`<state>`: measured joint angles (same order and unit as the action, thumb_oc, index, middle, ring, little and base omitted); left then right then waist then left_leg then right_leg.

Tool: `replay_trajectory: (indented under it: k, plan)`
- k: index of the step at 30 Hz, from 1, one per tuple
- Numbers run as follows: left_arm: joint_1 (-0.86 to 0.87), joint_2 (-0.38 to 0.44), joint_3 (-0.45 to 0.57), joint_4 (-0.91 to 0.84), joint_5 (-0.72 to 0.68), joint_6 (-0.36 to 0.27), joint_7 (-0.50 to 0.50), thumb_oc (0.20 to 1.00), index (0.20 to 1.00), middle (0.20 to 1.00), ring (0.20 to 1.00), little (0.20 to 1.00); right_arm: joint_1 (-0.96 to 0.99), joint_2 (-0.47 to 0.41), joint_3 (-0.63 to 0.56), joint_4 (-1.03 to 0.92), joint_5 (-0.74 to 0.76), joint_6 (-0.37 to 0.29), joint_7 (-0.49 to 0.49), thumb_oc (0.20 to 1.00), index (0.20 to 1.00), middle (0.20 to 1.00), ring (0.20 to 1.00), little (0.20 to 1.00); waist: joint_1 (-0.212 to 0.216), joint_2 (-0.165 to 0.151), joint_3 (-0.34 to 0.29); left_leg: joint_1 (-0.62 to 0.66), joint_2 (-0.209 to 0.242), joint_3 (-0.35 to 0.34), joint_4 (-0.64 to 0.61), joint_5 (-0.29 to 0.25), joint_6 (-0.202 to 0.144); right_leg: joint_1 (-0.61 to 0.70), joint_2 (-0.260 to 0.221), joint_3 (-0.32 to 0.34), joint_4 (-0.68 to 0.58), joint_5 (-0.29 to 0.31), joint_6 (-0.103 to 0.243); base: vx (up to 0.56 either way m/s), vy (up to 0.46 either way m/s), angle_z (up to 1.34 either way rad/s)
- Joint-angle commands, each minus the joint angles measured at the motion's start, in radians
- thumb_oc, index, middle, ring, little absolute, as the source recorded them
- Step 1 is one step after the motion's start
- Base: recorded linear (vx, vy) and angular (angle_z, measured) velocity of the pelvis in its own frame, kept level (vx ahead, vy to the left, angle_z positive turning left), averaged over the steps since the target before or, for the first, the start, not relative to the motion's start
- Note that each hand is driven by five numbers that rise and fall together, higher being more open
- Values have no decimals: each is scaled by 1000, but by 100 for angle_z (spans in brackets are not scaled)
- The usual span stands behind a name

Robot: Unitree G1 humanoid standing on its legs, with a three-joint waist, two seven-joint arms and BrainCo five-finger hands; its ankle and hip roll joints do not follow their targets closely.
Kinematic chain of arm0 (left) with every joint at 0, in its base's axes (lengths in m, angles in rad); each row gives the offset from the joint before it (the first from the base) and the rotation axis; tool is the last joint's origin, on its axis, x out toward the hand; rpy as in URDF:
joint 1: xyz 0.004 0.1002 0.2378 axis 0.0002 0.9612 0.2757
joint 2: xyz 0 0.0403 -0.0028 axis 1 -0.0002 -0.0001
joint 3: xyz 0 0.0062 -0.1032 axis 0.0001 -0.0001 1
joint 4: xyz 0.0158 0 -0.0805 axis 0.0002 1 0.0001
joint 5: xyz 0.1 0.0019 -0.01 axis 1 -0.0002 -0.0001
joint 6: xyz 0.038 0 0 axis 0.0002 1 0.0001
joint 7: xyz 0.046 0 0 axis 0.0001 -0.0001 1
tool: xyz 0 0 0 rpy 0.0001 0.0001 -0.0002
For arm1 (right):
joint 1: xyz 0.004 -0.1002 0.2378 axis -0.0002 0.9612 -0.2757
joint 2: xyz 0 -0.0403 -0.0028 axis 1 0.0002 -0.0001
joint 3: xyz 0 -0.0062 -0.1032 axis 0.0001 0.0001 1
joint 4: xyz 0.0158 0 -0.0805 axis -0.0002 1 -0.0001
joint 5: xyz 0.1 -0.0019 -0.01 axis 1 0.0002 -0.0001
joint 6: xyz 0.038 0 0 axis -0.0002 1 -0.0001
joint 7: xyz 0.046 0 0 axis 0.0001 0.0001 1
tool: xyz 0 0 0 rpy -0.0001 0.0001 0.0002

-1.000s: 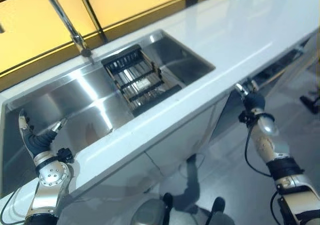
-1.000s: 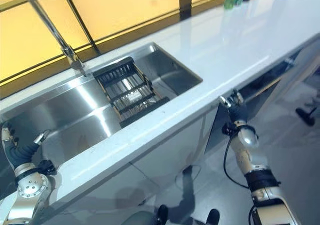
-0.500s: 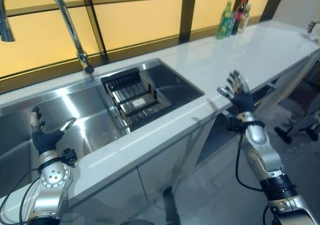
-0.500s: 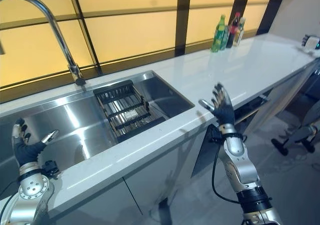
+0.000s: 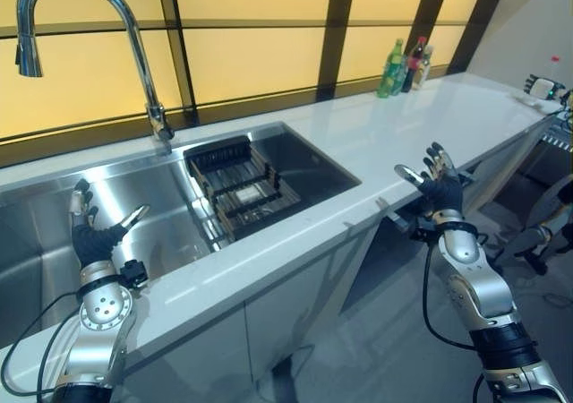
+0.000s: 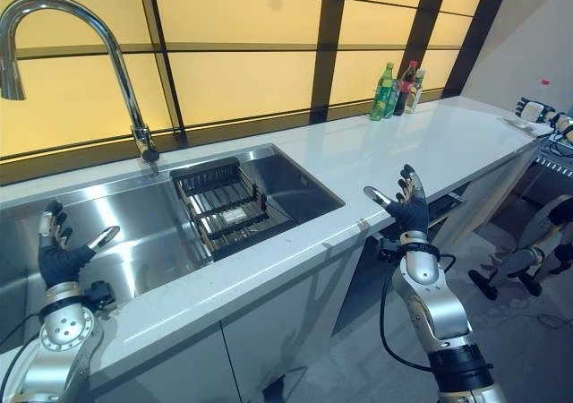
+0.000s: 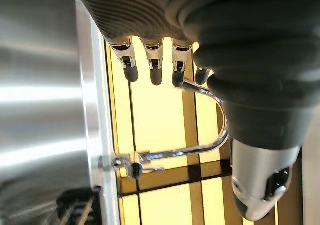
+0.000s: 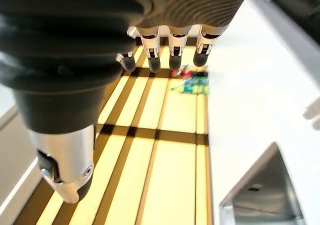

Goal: Pick up plates and place into dishwasher.

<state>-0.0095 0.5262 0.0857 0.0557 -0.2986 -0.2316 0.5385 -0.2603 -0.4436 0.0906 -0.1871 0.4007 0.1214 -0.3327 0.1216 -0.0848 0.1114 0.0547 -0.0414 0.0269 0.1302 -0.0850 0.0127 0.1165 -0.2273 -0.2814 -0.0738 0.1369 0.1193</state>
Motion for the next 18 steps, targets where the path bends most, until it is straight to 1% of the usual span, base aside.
replay_trajectory:
  k: [1,4,6,8,10,13,18]
  plan:
    - [-108,-17,-78,-90,-18,-41,-38,1000,1000,1000,1000,1000,-110,-33,36,-77,-57,-101,44,1000,1000,1000,1000,1000,5,49,-46,80,-14,12,-123,-10,17,-50,23,42,31,-21,8,9,5,21]
    - [-144,-56,-131,-124,-26,-28,-67,1000,1000,1000,1000,1000,-109,-45,43,-97,-51,-84,40,1000,1000,1000,1000,1000,-1,42,-56,62,-16,-21,-104,-12,22,-53,27,96,64,-49,4,22,-19,61]
    - [-164,-70,-164,-136,-23,-20,-98,1000,1000,1000,1000,1000,-104,-57,41,-106,-45,-73,16,1000,1000,1000,1000,1000,-5,35,-60,45,-20,-50,-82,-18,24,-57,32,141,79,-59,4,25,-80,106]
    - [-178,-79,-194,-144,-38,-13,-119,1000,1000,1000,1000,1000,-102,-61,40,-107,-28,-75,-2,1000,1000,1000,1000,1000,-4,27,-60,32,-21,-77,-61,-26,23,-62,33,168,89,-63,5,37,-149,95]
    - [-186,-82,-209,-146,-42,-10,-128,1000,1000,1000,1000,1000,-110,-56,46,-106,-16,-76,-20,1000,1000,1000,1000,1000,7,24,-59,28,-13,-90,-54,-28,15,-60,31,160,92,-68,6,21,-176,79]
    - [-203,-79,-210,-153,-60,12,-134,1000,1000,1000,1000,1000,-144,-29,72,-87,-12,-87,-28,1000,1000,1000,1000,1000,31,26,-62,28,10,-92,-53,-25,-2,-53,28,124,92,-82,3,-3,-189,34]
    - [-199,-82,-202,-164,-79,36,-140,1000,1000,1000,1000,1000,-158,12,124,-45,21,-124,-3,1000,1000,1000,1000,1000,66,30,-71,25,45,-102,-55,-11,-24,-35,46,83,81,-102,-7,11,-219,28]
